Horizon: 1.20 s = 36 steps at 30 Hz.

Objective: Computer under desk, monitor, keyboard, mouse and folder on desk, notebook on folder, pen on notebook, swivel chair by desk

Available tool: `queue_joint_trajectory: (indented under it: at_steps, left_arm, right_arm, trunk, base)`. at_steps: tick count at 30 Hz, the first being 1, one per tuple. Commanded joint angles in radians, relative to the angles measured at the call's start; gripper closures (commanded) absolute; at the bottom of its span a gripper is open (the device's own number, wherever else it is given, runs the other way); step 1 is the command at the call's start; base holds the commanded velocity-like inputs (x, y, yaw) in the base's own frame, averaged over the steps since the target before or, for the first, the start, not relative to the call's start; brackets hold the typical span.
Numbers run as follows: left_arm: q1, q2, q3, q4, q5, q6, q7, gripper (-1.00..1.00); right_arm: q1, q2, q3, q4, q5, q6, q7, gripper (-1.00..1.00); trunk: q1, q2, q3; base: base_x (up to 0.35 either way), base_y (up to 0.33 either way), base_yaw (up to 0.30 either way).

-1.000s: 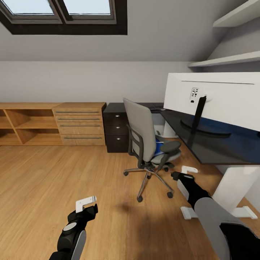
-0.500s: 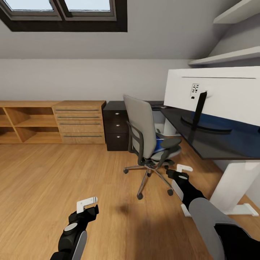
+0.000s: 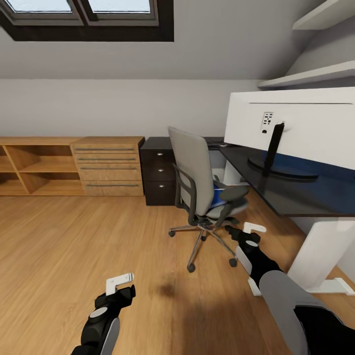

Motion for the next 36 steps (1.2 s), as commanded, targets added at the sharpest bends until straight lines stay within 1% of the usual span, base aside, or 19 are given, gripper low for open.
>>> queue_joint_trajectory:
  at_steps: [1, 10, 12, 19, 24, 36]
  left_arm:
    - [-0.001, 0.0, -0.002, 0.004, 0.01, 0.002, 0.009, -1.0]
    - [-0.001, 0.0, -0.004, 0.023, 0.008, 0.001, 0.007, -1.0]
    - [-0.001, 0.0, -0.004, 0.024, 0.008, 0.001, 0.006, -1.0]
    - [-0.001, 0.0, -0.004, 0.024, 0.009, 0.001, 0.006, -1.0]
    - [-0.001, 0.0, -0.004, 0.024, 0.009, 0.001, 0.006, -1.0]
    - [-0.001, 0.0, -0.003, 0.024, 0.01, 0.005, 0.005, -1.0]
  right_arm:
    - [-0.001, -0.002, 0.0, -0.001, -0.01, -0.002, -0.001, -1.0]
    - [0.0, -0.011, 0.0, 0.0, -0.01, -0.005, -0.001, -1.0]
    - [0.001, -0.014, -0.001, 0.002, -0.01, -0.038, -0.002, -1.0]
    - [0.005, -0.026, -0.001, 0.025, -0.011, -0.081, -0.008, -1.0]
    - [0.005, -0.027, 0.0, 0.029, -0.011, -0.084, -0.008, -1.0]
    - [0.005, -0.021, 0.001, 0.033, -0.012, -0.087, -0.007, -1.0]
  trunk:
    - [0.0, 0.0, -0.001]
    - [0.0, 0.0, -0.001]
    - [0.0, 0.0, -0.001]
    - [0.0, 0.0, -0.001]
    - [0.0, 0.0, -0.001]
    - [0.0, 0.0, -0.001]
  base:
    - [0.278, 0.0, 0.0]
    - [0.227, 0.0, 0.0]
    - [0.223, -0.067, 0.0]
    - [0.21, -0.095, 0.0]
    - [0.094, -0.061, 0.0]
    - [0.211, -0.045, 0.004]
